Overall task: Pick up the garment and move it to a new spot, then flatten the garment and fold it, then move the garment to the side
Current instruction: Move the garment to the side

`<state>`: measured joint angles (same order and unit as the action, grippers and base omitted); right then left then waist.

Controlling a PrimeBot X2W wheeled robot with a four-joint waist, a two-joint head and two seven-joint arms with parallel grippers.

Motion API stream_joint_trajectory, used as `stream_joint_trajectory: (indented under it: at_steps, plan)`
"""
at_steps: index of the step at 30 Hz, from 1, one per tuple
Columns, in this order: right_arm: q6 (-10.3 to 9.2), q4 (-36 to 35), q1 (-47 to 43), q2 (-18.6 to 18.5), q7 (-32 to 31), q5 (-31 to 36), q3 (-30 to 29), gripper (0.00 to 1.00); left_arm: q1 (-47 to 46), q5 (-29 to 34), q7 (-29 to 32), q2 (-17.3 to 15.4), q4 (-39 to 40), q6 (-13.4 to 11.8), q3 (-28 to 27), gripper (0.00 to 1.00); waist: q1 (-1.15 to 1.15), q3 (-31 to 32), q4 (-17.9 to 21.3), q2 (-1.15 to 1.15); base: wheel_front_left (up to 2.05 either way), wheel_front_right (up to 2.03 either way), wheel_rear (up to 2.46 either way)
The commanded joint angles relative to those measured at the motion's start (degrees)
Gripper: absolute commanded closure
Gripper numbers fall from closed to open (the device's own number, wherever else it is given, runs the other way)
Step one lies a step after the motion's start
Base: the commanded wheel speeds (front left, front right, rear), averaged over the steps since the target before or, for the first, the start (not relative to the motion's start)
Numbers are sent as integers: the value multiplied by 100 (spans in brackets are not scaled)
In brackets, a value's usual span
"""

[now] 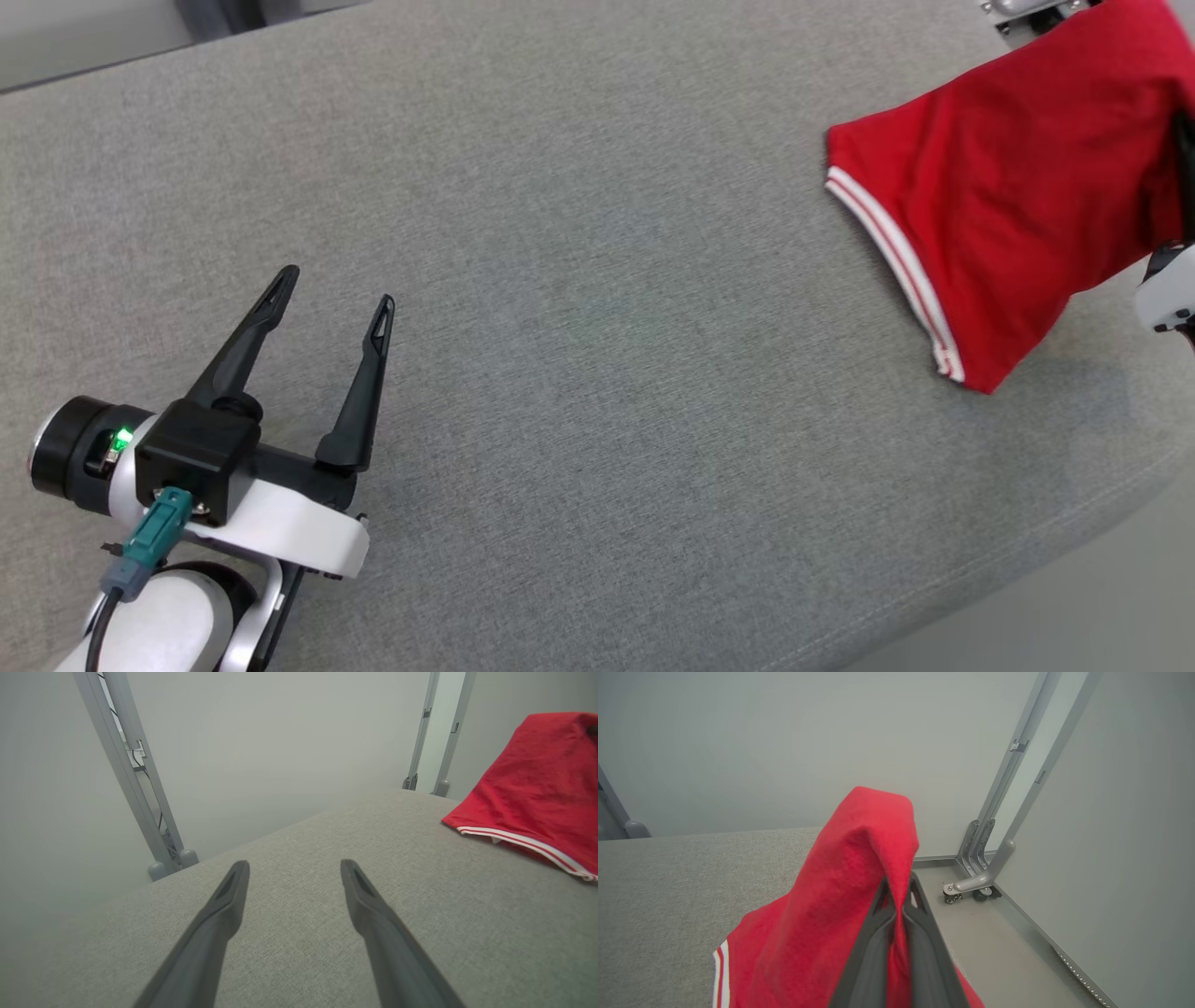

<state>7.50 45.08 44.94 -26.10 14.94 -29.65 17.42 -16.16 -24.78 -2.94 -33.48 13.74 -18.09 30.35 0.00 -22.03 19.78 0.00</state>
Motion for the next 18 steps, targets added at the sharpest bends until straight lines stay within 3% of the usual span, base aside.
stream_joint_trajectory:
  at_steps: [1,2,3,4,11,18]
  plan:
    - [0,115,61,48,42,-70,-24,100,-100,36,37,-53,52,-54,-41,0,0,-134,-90,0,0,0,0]
    - [-1,208,110,48,42,-65,-75,100,-82,39,64,-81,86,-72,-60,0,0,-171,-88,0,0,0,0]
    - [-2,341,152,89,42,-142,-147,60,-65,43,79,-113,116,-90,-75,0,0,-203,-78,0,0,0,0]
    - [-1,371,226,107,44,-104,-178,0,-57,59,101,-132,150,-110,-83,0,0,-236,-64,0,0,0,0]
    - [-1,263,246,220,33,211,-312,0,-75,38,164,-188,176,-114,-97,0,0,-229,21,0,0,0,0]
    - [-1,-855,-158,413,32,513,-802,0,53,-146,-30,18,-30,-207,-148,0,0,51,-59,0,0,0,0]
